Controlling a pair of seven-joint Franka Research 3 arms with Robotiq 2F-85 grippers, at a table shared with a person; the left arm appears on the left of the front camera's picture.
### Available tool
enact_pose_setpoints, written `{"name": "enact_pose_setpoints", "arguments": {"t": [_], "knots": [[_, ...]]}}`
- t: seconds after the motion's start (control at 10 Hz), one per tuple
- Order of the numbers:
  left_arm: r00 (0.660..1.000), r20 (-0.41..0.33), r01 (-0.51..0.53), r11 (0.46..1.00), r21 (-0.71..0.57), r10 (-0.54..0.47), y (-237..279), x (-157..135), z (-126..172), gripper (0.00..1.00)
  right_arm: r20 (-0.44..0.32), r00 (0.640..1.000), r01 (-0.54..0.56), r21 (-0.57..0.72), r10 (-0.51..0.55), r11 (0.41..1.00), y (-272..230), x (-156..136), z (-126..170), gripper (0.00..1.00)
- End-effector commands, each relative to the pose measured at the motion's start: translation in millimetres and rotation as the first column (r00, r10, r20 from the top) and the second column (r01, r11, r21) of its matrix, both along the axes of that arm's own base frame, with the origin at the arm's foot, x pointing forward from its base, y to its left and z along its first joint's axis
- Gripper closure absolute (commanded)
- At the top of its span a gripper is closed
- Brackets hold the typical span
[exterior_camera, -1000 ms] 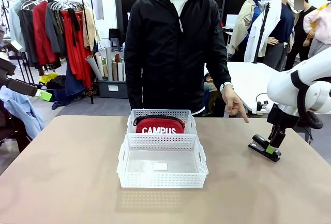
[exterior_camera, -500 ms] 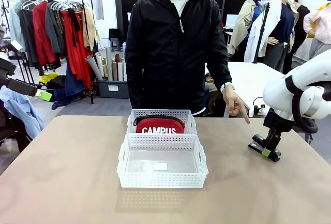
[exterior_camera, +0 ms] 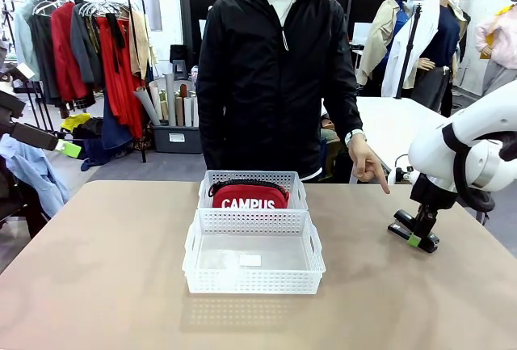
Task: Distribute items into two baskets.
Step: Pick up the Stapler that the person points to.
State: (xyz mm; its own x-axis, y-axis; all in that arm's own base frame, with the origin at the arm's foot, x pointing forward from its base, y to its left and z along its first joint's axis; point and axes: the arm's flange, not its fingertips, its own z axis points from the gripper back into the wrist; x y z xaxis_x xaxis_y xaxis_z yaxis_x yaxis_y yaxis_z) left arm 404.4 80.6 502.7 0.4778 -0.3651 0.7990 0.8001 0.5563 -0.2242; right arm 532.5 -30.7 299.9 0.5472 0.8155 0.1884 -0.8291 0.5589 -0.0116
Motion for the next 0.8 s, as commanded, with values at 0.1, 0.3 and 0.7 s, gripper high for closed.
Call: {"name": "enact_pose_setpoints", "arguments": {"t": [0.1, 0.3, 0.7], "knots": [[1.0, 0.006, -0.007, 1.0, -0.026, 0.007, -2.0, -2.8, -0.7, 0.0, 0.011, 0.999, 0.033, -0.018, -0.033, 0.999, 1.4, 2.6, -2.6, 0.48], [1.0, 0.006, -0.007, 1.0, -0.026, 0.007, -2.0, -2.8, -0.7, 0.0, 0.01, 0.999, 0.035, -0.026, -0.035, 0.999, 1.4, 3.4, -2.8, 0.87], [1.0, 0.006, -0.007, 1.0, -0.026, 0.007, -2.0, -2.8, -0.7, 0.0, 0.001, 0.999, 0.052, -0.015, -0.052, 0.999, 0.5, 4.2, 1.0, 1.0]]}}
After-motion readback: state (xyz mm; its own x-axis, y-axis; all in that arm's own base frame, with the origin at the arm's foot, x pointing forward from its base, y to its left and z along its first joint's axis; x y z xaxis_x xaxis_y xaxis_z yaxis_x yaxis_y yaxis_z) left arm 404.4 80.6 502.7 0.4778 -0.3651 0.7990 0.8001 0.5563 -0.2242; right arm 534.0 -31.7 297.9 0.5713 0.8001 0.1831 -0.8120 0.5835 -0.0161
